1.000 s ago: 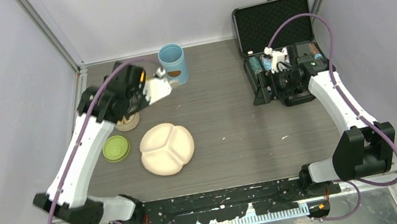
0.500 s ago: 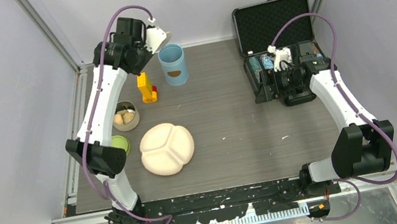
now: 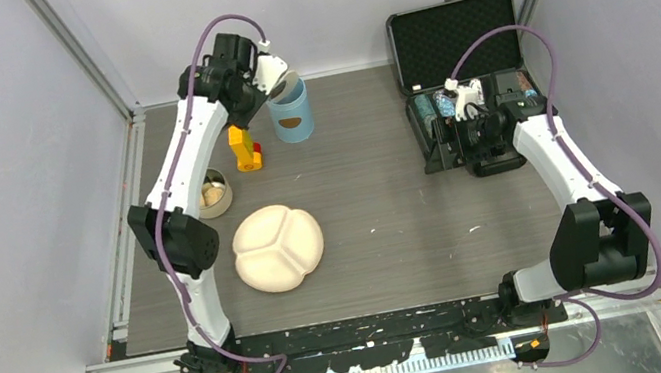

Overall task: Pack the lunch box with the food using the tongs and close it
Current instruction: Place the fake food in the packing box.

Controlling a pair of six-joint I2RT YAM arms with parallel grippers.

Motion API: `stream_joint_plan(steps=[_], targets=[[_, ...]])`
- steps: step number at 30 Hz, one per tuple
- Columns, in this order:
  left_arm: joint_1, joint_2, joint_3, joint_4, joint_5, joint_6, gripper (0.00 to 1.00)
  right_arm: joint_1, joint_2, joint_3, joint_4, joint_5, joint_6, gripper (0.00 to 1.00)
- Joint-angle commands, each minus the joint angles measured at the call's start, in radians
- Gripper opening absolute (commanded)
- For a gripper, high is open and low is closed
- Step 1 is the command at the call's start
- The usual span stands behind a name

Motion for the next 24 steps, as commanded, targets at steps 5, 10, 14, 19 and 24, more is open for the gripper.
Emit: stream_joint_plan(steps=[5, 10, 14, 19, 24], targets=[[0.019, 0.043, 0.038, 0.090, 0.006, -0.017, 0.04, -0.001, 0.012, 0.005, 0.029, -0.020, -0.006, 0.85], [0.022, 0.059, 0.045, 0.092, 0.005, -0.021, 0.24, -0.002, 0.021, 0.008, 0.029, -0.022, -0.007, 0.85], [0.024, 0.054, 0.051, 0.092, 0.011, -0.026, 0.35, -0.002, 0.025, 0.007, 0.029, -0.020, -0.009, 0.85], [0.024, 0.030, 0.064, 0.085, 0.027, -0.049, 0.40, -0.002, 0.028, 0.010, 0.029, -0.024, -0.006, 0.85], [0.030, -0.014, 0.089, 0.062, 0.057, -0.060, 0.35, -0.002, 0.027, 0.011, 0.027, -0.025, -0.006, 0.85]])
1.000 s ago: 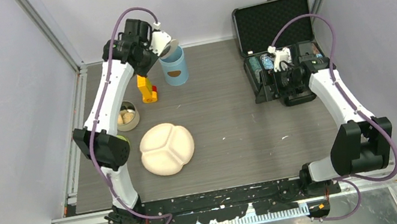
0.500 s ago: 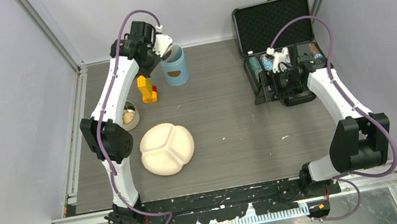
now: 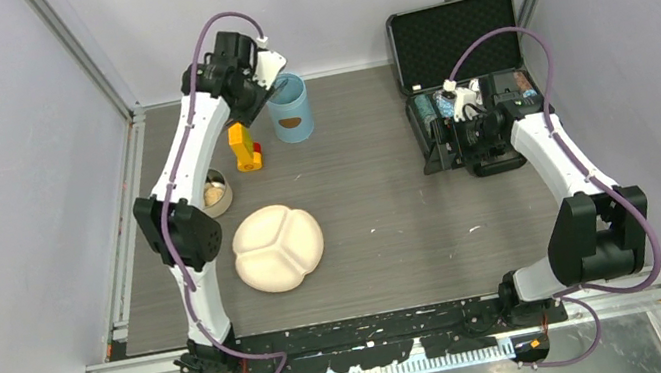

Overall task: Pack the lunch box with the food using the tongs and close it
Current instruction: Place the fake food in the packing box, then place the clamp on the plate.

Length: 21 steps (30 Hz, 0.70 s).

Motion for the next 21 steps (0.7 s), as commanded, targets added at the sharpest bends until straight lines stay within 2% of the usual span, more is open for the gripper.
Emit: stream_joint_plan(steps=[1, 5, 9, 14, 21], targets=[[0.013, -0.108, 0.046, 0.013, 0.055, -0.029, 0.33, -0.002, -0.004, 0.012, 0.021, -0.016, -0.006, 0.85], [0.043, -0.238, -0.086, 0.005, 0.209, -0.039, 0.32, -0.001, -0.016, 0.006, 0.019, -0.016, -0.010, 0.85], [0.089, -0.447, -0.317, -0.003, 0.386, 0.014, 0.32, -0.001, -0.022, 0.003, 0.007, -0.024, -0.022, 0.85], [0.122, -0.667, -0.582, -0.041, 0.493, 0.106, 0.30, -0.001, -0.022, 0.000, 0.004, -0.047, -0.020, 0.85], [0.185, -0.837, -0.879, -0.102, 0.552, 0.219, 0.33, -0.001, -0.027, -0.001, 0.000, -0.067, -0.024, 0.85]])
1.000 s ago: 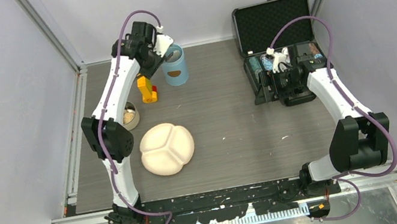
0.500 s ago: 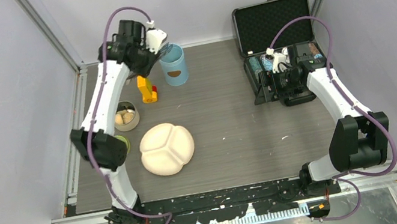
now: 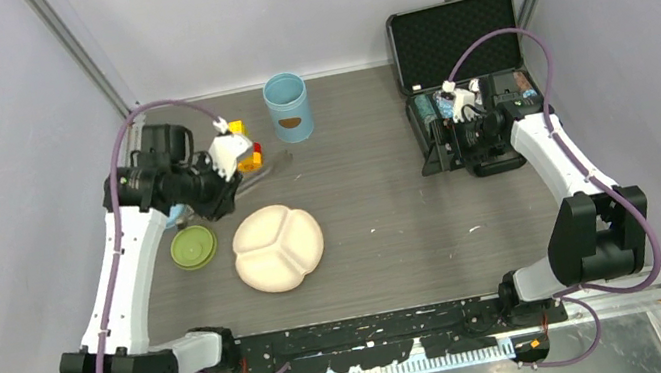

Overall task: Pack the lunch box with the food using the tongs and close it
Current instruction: Place the clamp on the plate.

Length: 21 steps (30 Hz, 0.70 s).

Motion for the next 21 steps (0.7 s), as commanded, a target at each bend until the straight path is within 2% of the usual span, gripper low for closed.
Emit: stream_joint_plan(steps=[1, 7, 21], targets=[[0.046, -0.066, -0.173, -0.023, 0.079, 0.107, 0.33, 0.000, -0.027, 0.002, 0.004, -0.031, -0.019, 0.85], [0.062, -0.109, -0.310, -0.005, 0.100, 0.160, 0.35, 0.001, -0.030, -0.001, 0.000, -0.033, -0.019, 0.85], [0.062, -0.085, -0.561, 0.215, 0.024, 0.276, 0.41, 0.001, -0.028, -0.011, 0.000, -0.023, -0.025, 0.85]])
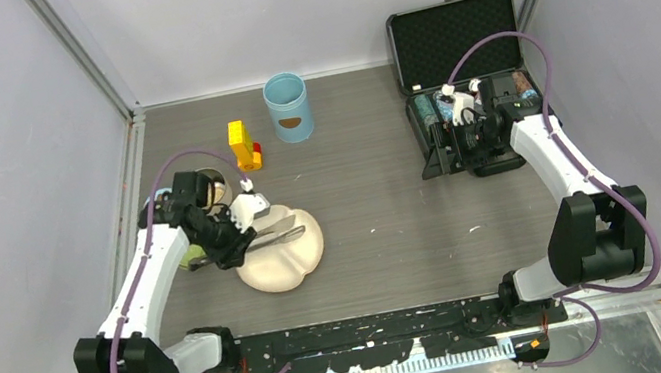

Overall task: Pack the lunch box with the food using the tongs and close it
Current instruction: Place the clamp on the plate.

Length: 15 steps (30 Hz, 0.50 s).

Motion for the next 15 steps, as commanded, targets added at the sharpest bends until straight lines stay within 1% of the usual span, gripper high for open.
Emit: stream_joint_plan(steps=[1, 6, 15], targets=[[0.006, -0.004, -0.057, 0.133, -0.016, 0.059, 0.42, 0.002, -0.025, 0.005, 0.010, -0.011, -0.015, 0.85], [0.005, 0.010, -0.110, 0.177, -0.039, 0.090, 0.49, 0.002, -0.021, 0.006, 0.010, -0.011, -0.015, 0.85], [0.006, 0.026, -0.187, 0.253, -0.069, 0.110, 0.50, 0.001, -0.014, 0.007, 0.010, -0.009, -0.015, 0.85]])
